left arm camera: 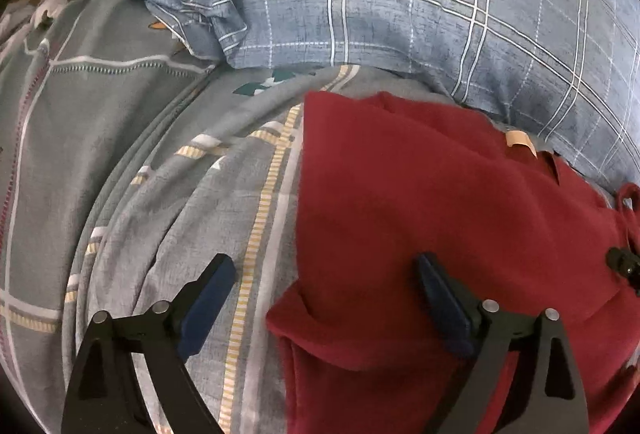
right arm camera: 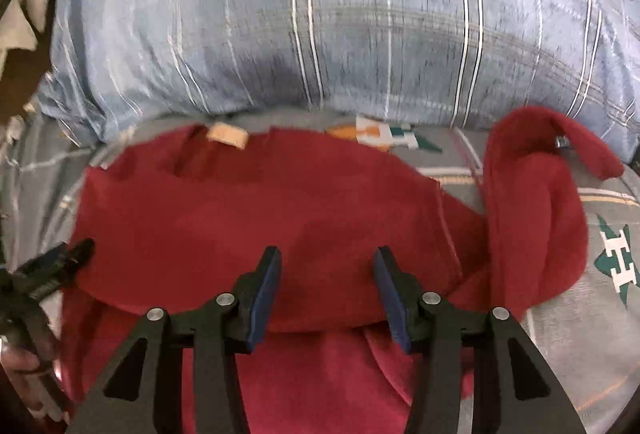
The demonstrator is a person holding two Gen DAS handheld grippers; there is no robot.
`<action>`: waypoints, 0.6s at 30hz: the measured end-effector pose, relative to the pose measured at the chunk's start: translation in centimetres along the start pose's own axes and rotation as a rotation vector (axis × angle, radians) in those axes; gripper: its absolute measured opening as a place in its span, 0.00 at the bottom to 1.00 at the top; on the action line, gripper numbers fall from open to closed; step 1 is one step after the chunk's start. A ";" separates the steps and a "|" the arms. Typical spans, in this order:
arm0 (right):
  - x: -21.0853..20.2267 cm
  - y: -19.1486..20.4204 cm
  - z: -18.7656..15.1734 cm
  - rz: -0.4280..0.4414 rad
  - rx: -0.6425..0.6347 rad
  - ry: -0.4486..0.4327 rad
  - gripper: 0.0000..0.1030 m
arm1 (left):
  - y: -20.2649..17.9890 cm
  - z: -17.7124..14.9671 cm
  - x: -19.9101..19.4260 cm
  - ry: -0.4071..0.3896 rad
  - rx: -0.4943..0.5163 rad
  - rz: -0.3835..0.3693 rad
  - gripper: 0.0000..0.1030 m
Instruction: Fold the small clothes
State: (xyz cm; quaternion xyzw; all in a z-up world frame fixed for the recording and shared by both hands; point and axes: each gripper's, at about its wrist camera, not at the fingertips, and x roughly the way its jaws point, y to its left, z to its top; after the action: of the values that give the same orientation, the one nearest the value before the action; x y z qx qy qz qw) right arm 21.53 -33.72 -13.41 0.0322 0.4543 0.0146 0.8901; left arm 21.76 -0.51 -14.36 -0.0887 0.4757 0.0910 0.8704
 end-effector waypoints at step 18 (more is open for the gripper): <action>-6.6 -3.5 -0.7 -0.047 0.070 -0.127 0.60 | 0.2 0.5 -2.1 -0.020 0.021 -0.029 0.89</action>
State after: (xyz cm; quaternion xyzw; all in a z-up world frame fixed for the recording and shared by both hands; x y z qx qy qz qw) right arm 17.07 -37.52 -8.78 0.0533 0.3979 -0.0240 0.9156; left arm 21.00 -0.38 -12.35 -0.0853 0.4665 0.0741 0.8773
